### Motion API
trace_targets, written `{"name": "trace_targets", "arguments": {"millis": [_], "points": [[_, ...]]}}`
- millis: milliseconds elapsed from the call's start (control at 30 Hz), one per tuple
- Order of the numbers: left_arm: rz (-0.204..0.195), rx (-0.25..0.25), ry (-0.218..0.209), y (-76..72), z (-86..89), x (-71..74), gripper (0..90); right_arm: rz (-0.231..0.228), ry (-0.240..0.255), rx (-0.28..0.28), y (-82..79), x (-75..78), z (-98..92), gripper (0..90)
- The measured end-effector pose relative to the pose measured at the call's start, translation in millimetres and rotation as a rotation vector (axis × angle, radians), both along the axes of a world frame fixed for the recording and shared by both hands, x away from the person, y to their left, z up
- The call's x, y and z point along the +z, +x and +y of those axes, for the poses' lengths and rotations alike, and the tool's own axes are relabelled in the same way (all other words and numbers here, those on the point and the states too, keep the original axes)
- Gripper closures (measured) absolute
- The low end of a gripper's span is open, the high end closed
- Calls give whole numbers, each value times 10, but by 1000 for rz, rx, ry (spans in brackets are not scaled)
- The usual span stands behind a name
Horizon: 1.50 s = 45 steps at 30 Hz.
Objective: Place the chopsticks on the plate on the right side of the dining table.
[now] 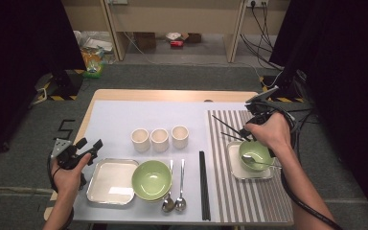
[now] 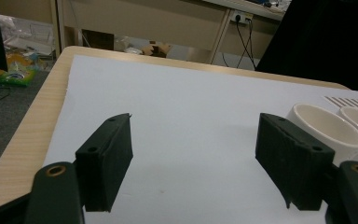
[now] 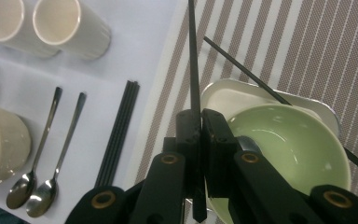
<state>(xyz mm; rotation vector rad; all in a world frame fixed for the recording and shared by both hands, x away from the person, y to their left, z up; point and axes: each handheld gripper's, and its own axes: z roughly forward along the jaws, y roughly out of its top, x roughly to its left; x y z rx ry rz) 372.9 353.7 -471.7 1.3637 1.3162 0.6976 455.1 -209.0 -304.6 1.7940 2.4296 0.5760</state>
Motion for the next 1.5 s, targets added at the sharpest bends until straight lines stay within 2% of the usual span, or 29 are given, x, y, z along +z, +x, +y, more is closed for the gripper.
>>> {"name": "trace_targets", "arguments": {"millis": [233,267,433,533,567,800,1033,1233,1367,1500], "points": [[-2,3,0,-2,2,1,263,-23,-10,57,55,-14,-77,864],[-1,4,0,-3,5,1,263,-32,4,56,60,-11,-89,865],[0,3,0,-1,3,-1,263,-57,4,104,79,16,-161,864],[0,3,0,-4,3,1,263,-74,6,147,105,28,-210,864],[-1,4,0,-4,4,1,263,-82,5,179,117,23,-229,864],[0,7,-2,-3,6,-2,263,-136,-5,308,155,19,-341,863],[-1,8,-1,-4,4,-3,263,-159,-23,314,196,6,-503,864],[-1,8,0,-5,1,-5,264,-180,-59,384,249,-58,-670,863],[1,7,1,-3,-3,-10,264,-222,-64,435,275,-98,-776,863],[1,5,1,-3,-6,-12,264,-230,-75,468,288,-140,-872,863]]}}
